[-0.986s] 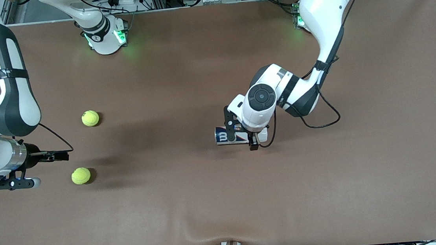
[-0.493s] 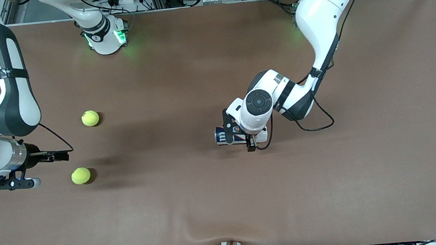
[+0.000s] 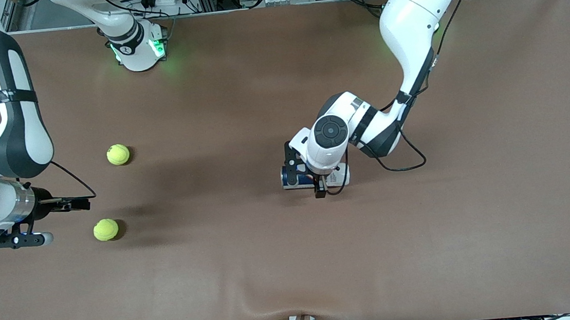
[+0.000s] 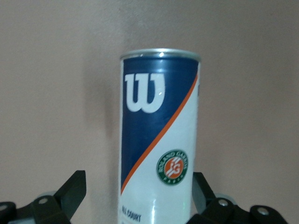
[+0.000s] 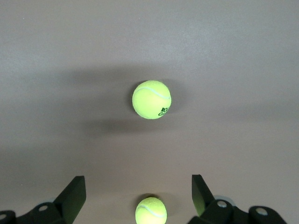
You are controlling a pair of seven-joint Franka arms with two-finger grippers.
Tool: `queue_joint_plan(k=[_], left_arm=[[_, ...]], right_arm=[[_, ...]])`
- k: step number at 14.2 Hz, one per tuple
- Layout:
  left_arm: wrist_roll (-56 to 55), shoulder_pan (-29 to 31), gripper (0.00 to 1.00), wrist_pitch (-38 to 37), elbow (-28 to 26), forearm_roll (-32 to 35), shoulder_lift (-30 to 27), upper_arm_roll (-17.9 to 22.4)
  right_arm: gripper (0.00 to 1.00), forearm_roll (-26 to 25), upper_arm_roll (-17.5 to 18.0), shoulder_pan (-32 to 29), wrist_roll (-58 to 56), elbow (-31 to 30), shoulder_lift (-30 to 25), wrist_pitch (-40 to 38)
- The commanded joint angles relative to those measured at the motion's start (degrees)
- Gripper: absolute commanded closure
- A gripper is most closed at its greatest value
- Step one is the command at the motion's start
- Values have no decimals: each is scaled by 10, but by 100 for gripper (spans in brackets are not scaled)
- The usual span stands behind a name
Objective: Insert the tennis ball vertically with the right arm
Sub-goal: 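Hold the can with the left gripper while the right gripper reaches a ball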
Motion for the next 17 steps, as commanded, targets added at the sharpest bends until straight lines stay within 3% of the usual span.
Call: queue_joint_plan(k=[1, 17], left_arm=[[4, -8, 0, 5, 7, 14, 9, 4], [-3, -7, 0, 14, -23, 48, 16, 7]], right_arm=[[0, 3, 0, 2, 8, 1, -6, -6], [0, 3, 0, 1, 8, 4, -6, -4]])
